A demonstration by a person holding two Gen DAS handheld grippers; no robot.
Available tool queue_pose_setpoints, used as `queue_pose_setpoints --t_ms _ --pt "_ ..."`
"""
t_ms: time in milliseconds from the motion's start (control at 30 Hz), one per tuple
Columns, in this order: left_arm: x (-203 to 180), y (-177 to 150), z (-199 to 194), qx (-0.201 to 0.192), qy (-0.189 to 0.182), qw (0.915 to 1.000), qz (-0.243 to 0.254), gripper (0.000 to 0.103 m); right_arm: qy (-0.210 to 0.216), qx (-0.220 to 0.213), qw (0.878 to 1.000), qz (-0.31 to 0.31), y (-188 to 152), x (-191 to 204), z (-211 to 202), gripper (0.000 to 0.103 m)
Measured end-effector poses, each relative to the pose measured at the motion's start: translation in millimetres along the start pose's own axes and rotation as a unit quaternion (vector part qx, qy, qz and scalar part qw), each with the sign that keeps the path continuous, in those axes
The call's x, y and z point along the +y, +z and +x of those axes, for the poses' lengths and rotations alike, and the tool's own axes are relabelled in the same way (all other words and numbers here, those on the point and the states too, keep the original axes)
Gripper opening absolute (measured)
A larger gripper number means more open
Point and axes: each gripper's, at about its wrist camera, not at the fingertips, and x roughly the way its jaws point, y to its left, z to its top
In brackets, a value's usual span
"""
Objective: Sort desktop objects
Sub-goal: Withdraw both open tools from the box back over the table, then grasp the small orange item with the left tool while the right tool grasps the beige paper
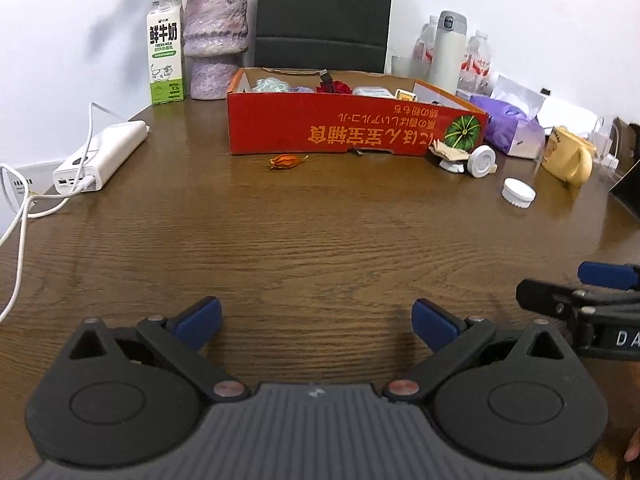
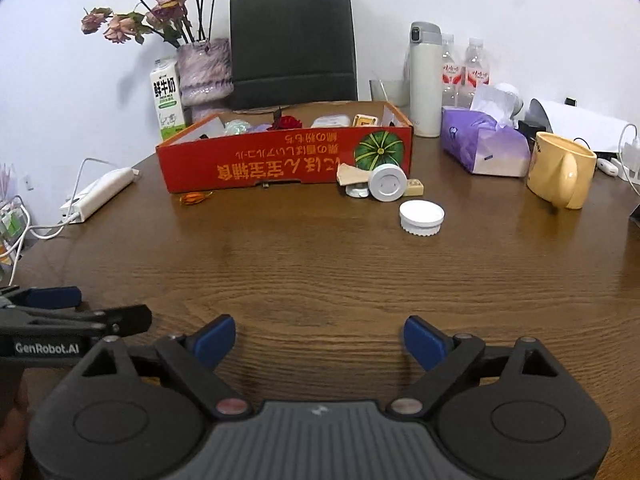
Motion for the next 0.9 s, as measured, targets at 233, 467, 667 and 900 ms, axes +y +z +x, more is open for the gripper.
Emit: queue_pose_setpoints --t_ms 233,467,667,900 --pt "-6 1 3 0.008 0.016 0.9997 0.017 0.103 0.006 0.008 1.000 0.022 2 -9 6 0.091" --pt "-5 2 4 0.007 0.020 0.9997 0.014 0.103 0.000 -0.001 0.999 0.040 1 -13 4 0.091" --pt "3 41 25 -0.034 0.003 0.9993 0.014 0.103 -0.008 -0.005 1.000 -0.016 26 -4 21 0.085" --pt "8 99 96 -0.049 0.025 0.9976 0.041 0.096 -0.029 -0.033 0.999 -0.025 94 -26 75 0.077"
